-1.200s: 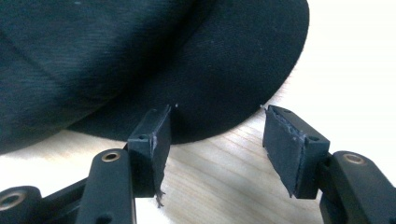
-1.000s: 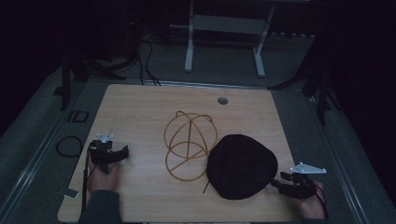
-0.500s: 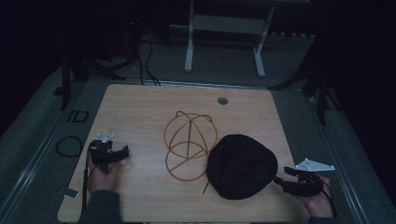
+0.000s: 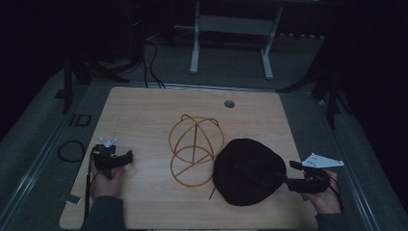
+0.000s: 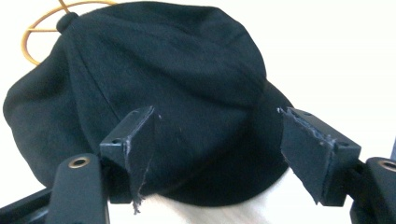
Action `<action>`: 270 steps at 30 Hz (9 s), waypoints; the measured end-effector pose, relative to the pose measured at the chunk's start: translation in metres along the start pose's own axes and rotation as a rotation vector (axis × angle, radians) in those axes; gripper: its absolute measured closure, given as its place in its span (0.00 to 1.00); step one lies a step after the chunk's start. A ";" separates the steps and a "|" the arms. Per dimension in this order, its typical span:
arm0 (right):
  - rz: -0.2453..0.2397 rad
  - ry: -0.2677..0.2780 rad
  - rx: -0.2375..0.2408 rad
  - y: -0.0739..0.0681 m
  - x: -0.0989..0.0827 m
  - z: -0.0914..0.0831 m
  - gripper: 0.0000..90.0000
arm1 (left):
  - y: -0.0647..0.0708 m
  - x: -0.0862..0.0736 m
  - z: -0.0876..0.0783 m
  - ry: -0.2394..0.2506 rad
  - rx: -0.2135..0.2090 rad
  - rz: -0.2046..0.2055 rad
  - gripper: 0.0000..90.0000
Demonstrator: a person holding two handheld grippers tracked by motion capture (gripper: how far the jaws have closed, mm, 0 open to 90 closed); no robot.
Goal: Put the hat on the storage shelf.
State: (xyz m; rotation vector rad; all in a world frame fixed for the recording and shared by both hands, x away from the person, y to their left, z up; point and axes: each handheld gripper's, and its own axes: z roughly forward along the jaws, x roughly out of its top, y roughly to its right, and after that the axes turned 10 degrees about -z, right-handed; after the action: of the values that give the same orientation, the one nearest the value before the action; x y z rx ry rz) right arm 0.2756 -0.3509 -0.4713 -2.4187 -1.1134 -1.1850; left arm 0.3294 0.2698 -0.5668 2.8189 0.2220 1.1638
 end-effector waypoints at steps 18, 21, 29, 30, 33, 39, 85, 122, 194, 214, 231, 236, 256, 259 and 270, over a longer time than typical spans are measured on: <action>-0.126 -0.031 0.111 0.004 0.036 0.036 0.17 | 0.000 0.000 0.000 0.002 -0.001 -0.003 0.16; -0.133 -0.019 0.141 0.005 0.041 0.040 0.16 | 0.000 0.000 0.000 0.003 -0.001 -0.003 0.16; -0.158 -0.032 0.191 0.004 0.048 0.055 0.13 | 0.000 0.000 0.000 -0.001 0.000 -0.001 0.16; -0.157 -0.037 0.202 0.004 0.048 0.057 0.13 | 0.000 0.000 0.000 -0.001 0.000 0.000 0.16; -0.154 -0.068 0.219 0.004 0.048 0.064 0.14 | 0.000 0.001 0.000 -0.001 0.000 0.000 0.16; -0.139 -0.084 0.240 0.006 0.042 0.070 0.14 | 0.000 0.001 0.000 -0.001 0.000 0.000 0.16; -0.143 -0.118 0.166 0.004 0.044 0.070 0.96 | 0.000 0.001 0.000 -0.001 0.000 0.000 0.16; -0.027 0.056 0.204 0.020 0.062 0.038 0.97 | 0.000 0.001 0.000 -0.002 0.000 0.000 0.16; -0.003 0.151 0.151 0.038 0.095 -0.004 0.97 | 0.000 0.001 0.000 -0.002 0.000 0.001 0.16; 0.038 0.183 0.106 0.043 0.099 -0.011 0.97 | 0.000 0.001 0.000 -0.002 0.000 0.001 0.16; 0.056 0.202 0.082 0.049 0.100 -0.025 0.97 | 0.000 0.001 0.000 -0.002 0.000 0.001 0.16; 0.040 0.196 0.069 0.049 0.104 -0.029 0.97 | 0.000 0.001 0.000 -0.002 0.000 0.001 0.16; 0.093 0.252 0.050 0.055 0.108 -0.046 0.97 | 0.000 0.001 0.000 -0.003 0.000 0.002 0.16; 0.099 0.256 0.045 0.055 0.109 -0.048 0.97 | 0.000 0.001 0.000 -0.003 0.000 0.001 0.16; 0.113 0.281 0.049 0.055 0.116 -0.051 0.97 | 0.001 0.001 0.001 -0.001 -0.001 0.000 0.16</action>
State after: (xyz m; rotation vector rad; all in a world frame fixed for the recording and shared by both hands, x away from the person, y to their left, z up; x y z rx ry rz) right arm 0.3303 -0.3519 -0.3447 -2.1626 -0.8984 -1.3883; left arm 0.3303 0.2693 -0.5666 2.8192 0.2210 1.1617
